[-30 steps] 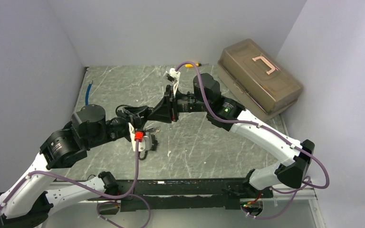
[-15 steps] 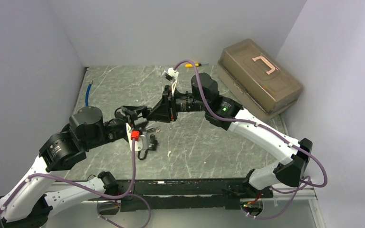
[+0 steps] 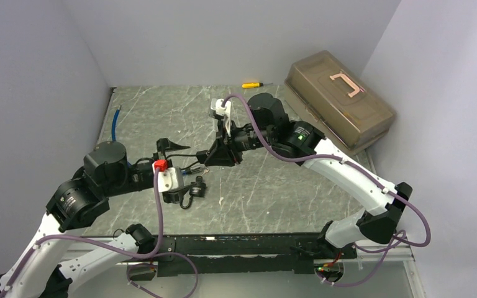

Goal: Unlock with the key

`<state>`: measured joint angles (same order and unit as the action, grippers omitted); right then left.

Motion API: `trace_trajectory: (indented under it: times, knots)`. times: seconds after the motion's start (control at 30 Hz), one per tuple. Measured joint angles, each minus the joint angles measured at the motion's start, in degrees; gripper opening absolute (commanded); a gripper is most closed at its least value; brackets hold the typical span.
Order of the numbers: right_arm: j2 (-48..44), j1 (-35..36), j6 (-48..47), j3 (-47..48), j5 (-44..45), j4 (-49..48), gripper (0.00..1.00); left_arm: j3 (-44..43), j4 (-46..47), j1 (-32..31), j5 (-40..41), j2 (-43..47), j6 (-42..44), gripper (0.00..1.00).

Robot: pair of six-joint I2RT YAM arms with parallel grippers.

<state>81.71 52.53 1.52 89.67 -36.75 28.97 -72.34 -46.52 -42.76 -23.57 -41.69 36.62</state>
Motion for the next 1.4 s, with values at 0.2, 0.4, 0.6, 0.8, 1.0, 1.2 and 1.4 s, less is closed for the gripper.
trace_trajectory:
  times: [0.2,0.4,0.6,0.8,1.0,1.2,1.4]
  knots:
    - [0.0,1.66,-7.21,4.81,-1.79,9.05,0.0,6.05,-0.04,2.73,-3.63,0.55,-6.23,0.99]
    - [0.92,6.36,-10.93,6.73,-0.46,15.13,0.0,7.15,-0.5,5.14,-7.26,-2.75,-9.94,0.87]
    - [2.82,9.18,-12.55,7.74,2.56,18.38,0.0,6.34,-1.9,6.21,-14.84,-4.63,-10.99,0.68]
    - [2.84,9.18,-12.72,7.98,5.4,18.69,0.0,6.32,-1.79,7.3,-22.03,-1.97,-11.3,0.46]
    - [3.82,10.32,-12.72,10.91,5.33,20.35,0.0,7.06,-0.61,8.39,-24.06,-0.28,-11.98,0.69]
    - [6.45,11.26,-13.09,14.97,6.69,21.73,0.0,10.05,-0.79,8.46,-24.13,0.24,-12.85,0.4]
    - [7.63,12.83,-14.23,16.22,7.17,24.17,0.0,10.21,-1.4,8.55,-23.82,-0.55,-13.79,0.05]
